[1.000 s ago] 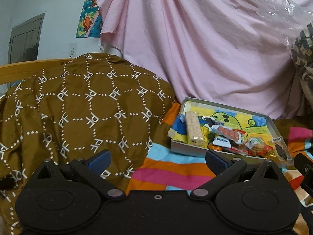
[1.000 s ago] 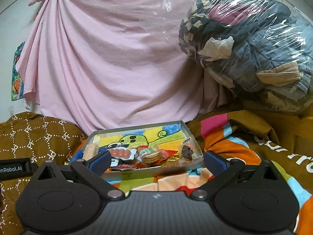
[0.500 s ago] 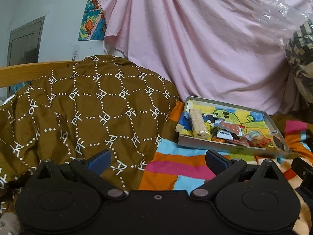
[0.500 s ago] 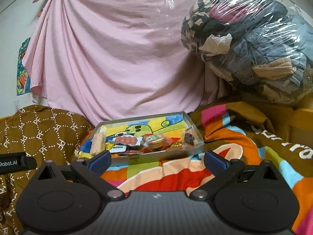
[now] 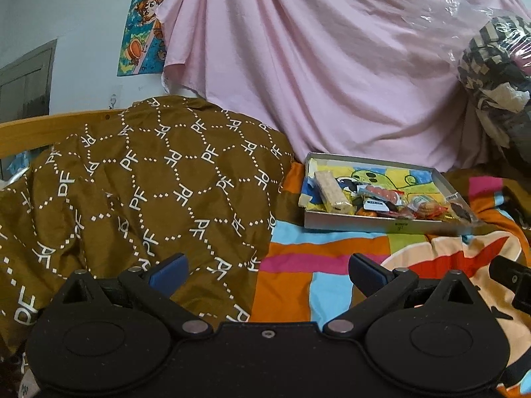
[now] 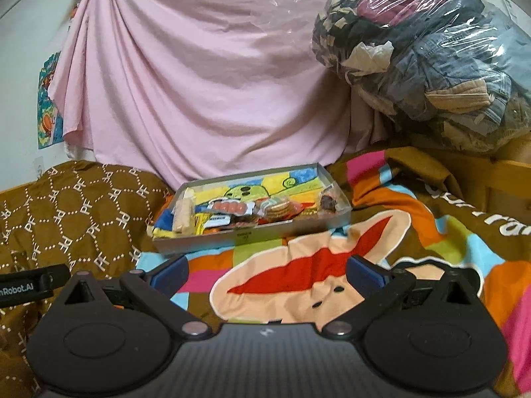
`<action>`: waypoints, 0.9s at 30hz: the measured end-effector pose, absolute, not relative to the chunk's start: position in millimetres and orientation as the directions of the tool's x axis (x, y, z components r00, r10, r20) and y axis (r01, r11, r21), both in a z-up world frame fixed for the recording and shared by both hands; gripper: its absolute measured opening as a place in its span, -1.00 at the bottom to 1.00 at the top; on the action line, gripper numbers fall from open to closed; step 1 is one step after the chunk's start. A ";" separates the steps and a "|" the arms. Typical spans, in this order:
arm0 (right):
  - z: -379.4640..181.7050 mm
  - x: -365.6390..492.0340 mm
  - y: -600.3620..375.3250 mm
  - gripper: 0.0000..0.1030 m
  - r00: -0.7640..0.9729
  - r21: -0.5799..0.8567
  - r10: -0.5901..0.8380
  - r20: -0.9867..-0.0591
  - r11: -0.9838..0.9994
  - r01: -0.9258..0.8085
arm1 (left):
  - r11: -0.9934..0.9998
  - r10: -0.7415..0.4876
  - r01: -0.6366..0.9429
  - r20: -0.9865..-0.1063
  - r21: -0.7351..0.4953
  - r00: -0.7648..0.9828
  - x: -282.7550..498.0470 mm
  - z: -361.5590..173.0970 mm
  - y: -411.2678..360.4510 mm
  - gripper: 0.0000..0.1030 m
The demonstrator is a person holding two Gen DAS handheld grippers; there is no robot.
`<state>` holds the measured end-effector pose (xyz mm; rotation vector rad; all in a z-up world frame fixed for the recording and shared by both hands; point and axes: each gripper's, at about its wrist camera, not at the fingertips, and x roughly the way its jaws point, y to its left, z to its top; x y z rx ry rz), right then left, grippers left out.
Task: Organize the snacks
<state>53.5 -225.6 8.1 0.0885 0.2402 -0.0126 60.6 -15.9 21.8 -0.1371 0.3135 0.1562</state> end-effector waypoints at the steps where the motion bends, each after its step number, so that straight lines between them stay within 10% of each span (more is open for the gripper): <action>1: 7.1 50.9 -223.8 1.00 0.970 0.085 -0.003 -0.243 0.996 0.025 | 0.979 0.126 -0.170 -0.318 -0.113 0.940 59.5 20.4 -14.8 0.99; 27: -12.1 43.7 -197.2 1.00 0.965 0.048 -0.060 -0.253 0.996 0.075 | 0.984 0.076 -0.122 -0.313 -0.130 0.947 58.3 -3.0 5.0 0.99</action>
